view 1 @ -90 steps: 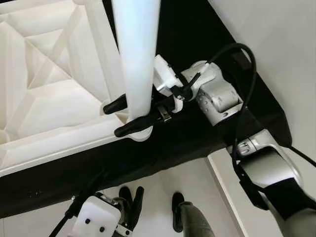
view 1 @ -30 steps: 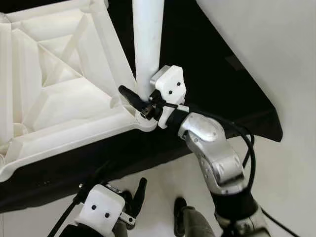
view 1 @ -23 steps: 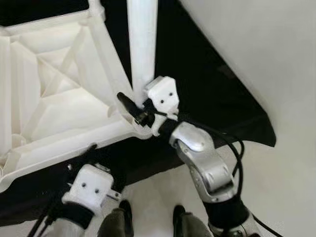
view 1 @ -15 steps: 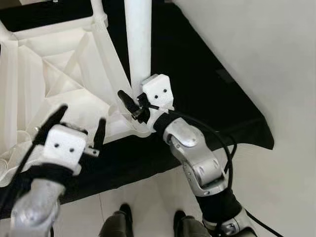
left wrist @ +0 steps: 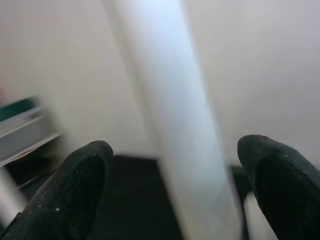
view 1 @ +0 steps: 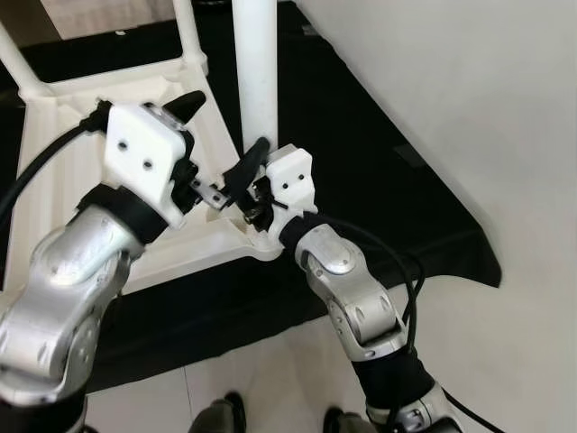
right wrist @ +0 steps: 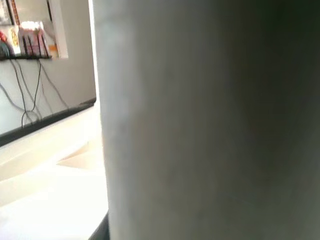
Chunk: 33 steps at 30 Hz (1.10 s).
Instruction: Building children table
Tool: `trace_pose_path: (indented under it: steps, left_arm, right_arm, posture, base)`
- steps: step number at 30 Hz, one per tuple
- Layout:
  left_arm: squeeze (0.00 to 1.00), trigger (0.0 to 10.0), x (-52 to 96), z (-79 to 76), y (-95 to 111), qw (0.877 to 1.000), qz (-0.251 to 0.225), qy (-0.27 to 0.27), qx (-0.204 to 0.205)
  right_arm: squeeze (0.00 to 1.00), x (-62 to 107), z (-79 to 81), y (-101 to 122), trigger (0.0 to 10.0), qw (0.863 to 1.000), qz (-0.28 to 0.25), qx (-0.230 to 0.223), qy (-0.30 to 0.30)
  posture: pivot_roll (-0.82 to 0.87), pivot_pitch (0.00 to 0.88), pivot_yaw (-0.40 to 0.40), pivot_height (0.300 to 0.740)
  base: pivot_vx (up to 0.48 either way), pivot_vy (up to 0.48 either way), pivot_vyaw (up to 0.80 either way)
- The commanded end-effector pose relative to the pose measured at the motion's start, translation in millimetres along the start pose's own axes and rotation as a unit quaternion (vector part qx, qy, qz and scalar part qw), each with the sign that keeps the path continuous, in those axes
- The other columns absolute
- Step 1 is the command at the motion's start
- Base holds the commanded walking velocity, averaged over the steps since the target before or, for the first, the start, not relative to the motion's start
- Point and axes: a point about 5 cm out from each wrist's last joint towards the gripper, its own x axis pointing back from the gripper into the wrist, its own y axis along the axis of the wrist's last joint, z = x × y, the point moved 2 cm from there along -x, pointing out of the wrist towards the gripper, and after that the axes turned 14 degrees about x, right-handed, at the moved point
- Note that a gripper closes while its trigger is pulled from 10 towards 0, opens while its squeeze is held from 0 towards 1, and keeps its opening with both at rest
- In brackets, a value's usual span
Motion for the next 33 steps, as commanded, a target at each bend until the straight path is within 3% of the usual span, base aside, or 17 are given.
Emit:
trace_pose_path:
  steps: [1, 4, 8, 12, 13, 14, 15, 21, 33]
  left_arm:
    - [0.00, 10.0, -6.1, 4.4, -3.7, 0.999, 0.018, -0.014, 0.024]
    - [0.00, 10.0, -6.1, 4.4, -3.7, 0.999, 0.018, -0.014, 0.024]
    - [0.00, 10.0, -32.7, 10.6, -4.0, 0.995, 0.037, -0.046, 0.082]
    - [0.00, 10.0, -38.2, 9.0, -3.7, 0.992, 0.046, -0.061, 0.100]
    - [0.00, 6.9, -39.5, 8.0, -3.2, 0.991, 0.048, -0.067, 0.107]
    - [0.00, 6.9, -39.5, 8.0, -3.2, 0.991, 0.048, -0.067, 0.107]
    - [0.00, 0.0, -41.4, 7.2, -1.8, 0.989, 0.049, -0.072, 0.121]
    - [0.00, 0.0, -45.4, 7.3, 2.3, 0.984, 0.054, -0.078, 0.151]
    - [0.00, 0.0, -46.8, 4.4, 0.0, 0.979, 0.064, -0.085, 0.174]
  right_arm:
    - [0.00, 2.7, 14.8, -28.0, 10.0, 0.998, 0.065, -0.013, 0.018]
    - [0.00, 2.7, 14.8, -28.0, 10.0, 0.998, 0.065, -0.013, 0.018]
    - [0.00, 2.3, 20.8, -22.4, 10.0, 0.998, 0.055, -0.021, 0.021]
    - [0.00, 2.1, 21.3, -21.3, 10.0, 0.998, 0.053, -0.023, 0.019]
    - [0.00, 2.0, 21.2, -20.8, 10.0, 0.998, 0.052, -0.023, 0.019]
    - [0.00, 2.0, 21.2, -20.8, 10.0, 0.998, 0.052, -0.023, 0.019]
    - [0.00, 1.5, 20.9, -20.0, 10.0, 0.998, 0.050, -0.023, 0.018]
    - [0.00, -0.7, 20.2, -19.1, 10.0, 0.999, 0.046, -0.022, 0.015]
    - [0.00, -4.0, 20.9, -14.7, 10.0, 0.999, 0.040, -0.022, 0.015]
  posture:
    - [0.12, 0.189, 0.000, 0.740]
    - [0.12, 0.189, 0.000, 0.740]
    - [0.11, 0.181, 0.016, 0.740]
    - [0.10, 0.180, 0.015, 0.740]
    - [0.10, 0.180, 0.015, 0.740]
    - [0.10, 0.180, 0.015, 0.740]
    - [0.10, 0.177, 0.019, 0.740]
    - [0.10, 0.168, 0.023, 0.740]
    - [0.10, 0.163, 0.024, 0.740]
  base:
    - [0.000, 0.000, 0.00]
    - [0.000, 0.000, 0.00]
    - [0.000, 0.000, 0.00]
    - [0.000, 0.000, 0.00]
    - [0.000, 0.000, 0.00]
    - [0.000, 0.000, 0.00]
    - [0.000, 0.000, 0.00]
    - [0.000, 0.000, 0.00]
    - [0.000, 0.000, 0.00]
